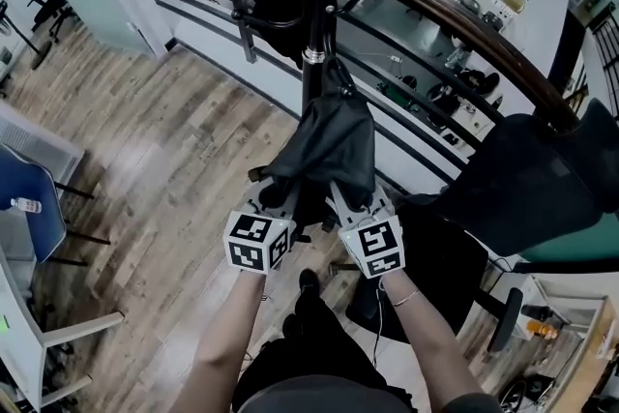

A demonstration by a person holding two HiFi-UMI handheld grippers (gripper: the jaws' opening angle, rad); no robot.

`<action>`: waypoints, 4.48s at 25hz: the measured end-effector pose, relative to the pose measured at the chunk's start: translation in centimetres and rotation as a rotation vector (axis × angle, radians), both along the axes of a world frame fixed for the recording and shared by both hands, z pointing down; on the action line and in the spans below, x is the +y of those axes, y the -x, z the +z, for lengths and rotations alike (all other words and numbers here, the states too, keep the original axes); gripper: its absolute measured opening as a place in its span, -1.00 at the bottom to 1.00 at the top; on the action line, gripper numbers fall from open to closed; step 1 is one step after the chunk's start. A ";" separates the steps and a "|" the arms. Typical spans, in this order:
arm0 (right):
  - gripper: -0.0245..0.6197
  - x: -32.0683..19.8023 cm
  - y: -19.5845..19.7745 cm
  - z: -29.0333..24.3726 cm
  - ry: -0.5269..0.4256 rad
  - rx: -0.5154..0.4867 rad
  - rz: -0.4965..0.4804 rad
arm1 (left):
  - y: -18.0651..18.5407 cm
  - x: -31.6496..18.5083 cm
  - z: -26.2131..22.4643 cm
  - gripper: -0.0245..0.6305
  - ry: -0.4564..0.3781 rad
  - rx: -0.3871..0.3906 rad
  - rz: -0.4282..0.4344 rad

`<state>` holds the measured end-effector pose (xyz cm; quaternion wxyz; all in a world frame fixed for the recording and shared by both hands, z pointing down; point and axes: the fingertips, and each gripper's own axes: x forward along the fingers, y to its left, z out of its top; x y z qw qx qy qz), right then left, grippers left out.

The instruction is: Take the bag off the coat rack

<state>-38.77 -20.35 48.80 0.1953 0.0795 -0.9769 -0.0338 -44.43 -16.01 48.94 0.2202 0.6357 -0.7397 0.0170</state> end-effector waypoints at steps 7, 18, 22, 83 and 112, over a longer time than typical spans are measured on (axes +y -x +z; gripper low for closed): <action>-0.82 2.0 -1.0 -1.5 -0.040 -0.015 -0.004 | -1.0 2.0 -1.5 -0.79 -0.032 0.000 -0.009; -0.83 4.3 -3.1 -3.3 -0.083 -0.030 0.011 | -3.0 4.1 -3.3 -0.79 -0.068 -0.016 0.004; -0.83 5.1 -3.7 -4.1 -0.095 -0.034 0.016 | -3.6 4.9 -4.1 -0.80 -0.083 -0.016 0.008; -0.83 12.3 -43.1 -16.3 -0.219 -0.102 0.682 | -41.3 7.2 -17.0 -0.80 -0.280 -0.060 0.671; -0.84 -2.9 -60.4 -2.0 0.057 -0.033 0.816 | -58.3 -8.3 -2.7 -0.80 -0.015 0.014 0.728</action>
